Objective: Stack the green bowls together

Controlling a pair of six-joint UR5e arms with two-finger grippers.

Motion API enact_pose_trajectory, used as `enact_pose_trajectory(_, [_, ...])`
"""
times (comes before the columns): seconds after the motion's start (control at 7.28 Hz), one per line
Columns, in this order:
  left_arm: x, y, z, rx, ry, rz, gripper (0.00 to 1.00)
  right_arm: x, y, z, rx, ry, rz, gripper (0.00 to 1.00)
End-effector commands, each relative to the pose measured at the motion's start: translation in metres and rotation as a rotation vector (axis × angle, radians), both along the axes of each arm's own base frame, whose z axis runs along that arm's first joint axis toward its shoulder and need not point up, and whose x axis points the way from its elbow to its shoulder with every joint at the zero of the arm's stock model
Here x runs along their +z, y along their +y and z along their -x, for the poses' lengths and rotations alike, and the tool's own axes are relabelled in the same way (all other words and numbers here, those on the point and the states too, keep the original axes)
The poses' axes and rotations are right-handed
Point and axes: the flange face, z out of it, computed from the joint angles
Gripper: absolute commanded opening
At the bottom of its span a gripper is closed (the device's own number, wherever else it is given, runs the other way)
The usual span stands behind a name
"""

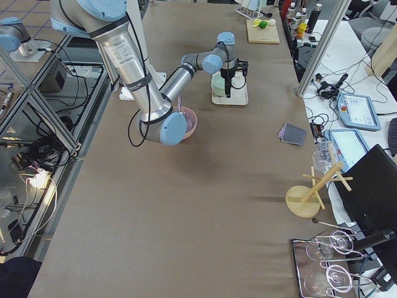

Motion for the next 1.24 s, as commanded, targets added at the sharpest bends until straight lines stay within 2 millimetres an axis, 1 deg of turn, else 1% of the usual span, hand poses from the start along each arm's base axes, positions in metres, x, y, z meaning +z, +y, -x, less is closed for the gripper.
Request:
enact_pose_trajectory(0.0, [0.006, 0.005, 0.000, 0.001, -0.010, 0.020, 0.98, 0.078, -0.026, -0.100, -0.126, 0.069, -0.053, 1.00])
enact_pose_trajectory(0.14, [0.007, 0.006, -0.001, -0.009, -0.010, 0.031, 0.98, 0.129, -0.037, -0.155, -0.199, 0.115, -0.086, 1.00])
enact_pose_trajectory(0.27, [0.006, 0.006, -0.001, -0.052, -0.015, 0.072, 0.98, 0.172, -0.038, -0.209, -0.261, 0.119, -0.090, 1.00])
enact_pose_trajectory(0.41, [0.004, 0.007, -0.002, -0.135, -0.025, 0.142, 0.98, 0.219, -0.027, -0.262, -0.294, 0.110, -0.076, 1.00])
enact_pose_trajectory(0.55, [0.008, 0.011, -0.003, -0.143, -0.026, 0.144, 0.98, 0.266, -0.008, -0.318, -0.326, 0.121, -0.076, 1.00])
enact_pose_trajectory(0.69, [0.008, 0.011, -0.003, -0.143, -0.024, 0.133, 0.98, 0.304, 0.010, -0.376, -0.340, 0.118, -0.082, 1.00])
enact_pose_trajectory(0.82, [0.010, 0.013, -0.004, -0.141, -0.024, 0.135, 0.98, 0.339, 0.033, -0.426, -0.332, 0.098, -0.077, 1.00])
enact_pose_trajectory(0.96, [0.009, 0.013, -0.005, -0.141, -0.018, 0.135, 0.98, 0.365, 0.056, -0.456, -0.322, 0.100, -0.063, 1.00])
enact_pose_trajectory(1.1, [0.010, 0.015, -0.005, -0.141, -0.015, 0.135, 0.98, 0.382, 0.084, -0.468, -0.302, 0.097, -0.027, 1.00])
